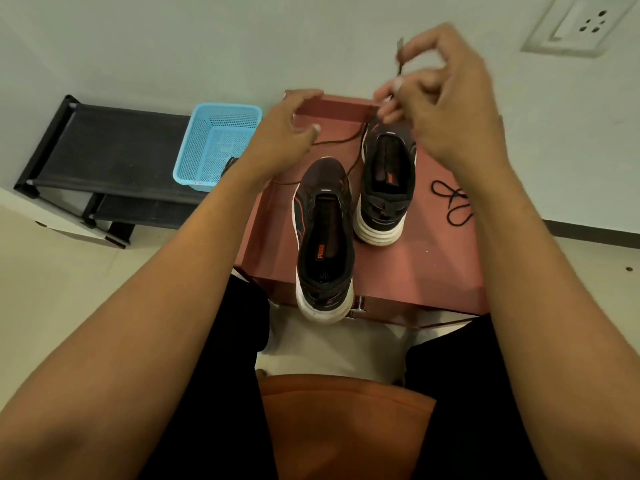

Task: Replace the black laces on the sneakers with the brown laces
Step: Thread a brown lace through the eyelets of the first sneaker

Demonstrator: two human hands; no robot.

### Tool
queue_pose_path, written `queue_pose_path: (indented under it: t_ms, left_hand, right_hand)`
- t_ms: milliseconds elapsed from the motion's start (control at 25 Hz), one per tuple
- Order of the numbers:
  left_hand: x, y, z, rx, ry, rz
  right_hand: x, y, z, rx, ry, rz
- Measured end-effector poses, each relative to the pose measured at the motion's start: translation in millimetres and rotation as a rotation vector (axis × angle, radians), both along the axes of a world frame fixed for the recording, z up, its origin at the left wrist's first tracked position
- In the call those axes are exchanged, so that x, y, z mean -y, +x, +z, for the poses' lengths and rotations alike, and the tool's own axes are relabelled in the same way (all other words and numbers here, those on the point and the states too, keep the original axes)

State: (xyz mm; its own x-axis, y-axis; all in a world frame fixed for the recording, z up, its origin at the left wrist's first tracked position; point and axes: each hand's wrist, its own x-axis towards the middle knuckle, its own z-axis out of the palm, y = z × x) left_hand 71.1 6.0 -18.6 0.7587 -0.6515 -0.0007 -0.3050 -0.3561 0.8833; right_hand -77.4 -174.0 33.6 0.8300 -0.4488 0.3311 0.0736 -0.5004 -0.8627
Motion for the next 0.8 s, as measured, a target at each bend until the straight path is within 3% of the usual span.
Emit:
queue_pose_path:
  t_ms: [120,280,480,800]
  left_hand:
    - [-15,-12,-4,0.056,0.199,0.093]
    - [-34,-35,-19,0.058,0.466,0.063]
    - [-40,-42,-31,0.019,0.494,0.092]
    - [-38,-42,-34,0.027,0.45,0.078]
  right_hand:
    - [-13,4,-26,-0.146,-0.032,0.11]
    - [-28,10,-46,-0.287,-0.216,0.158]
    - [-40,19,-64,-0.444,-0.44,0.148]
    - [-52,19,-75,-0.555,-0.443,0.192]
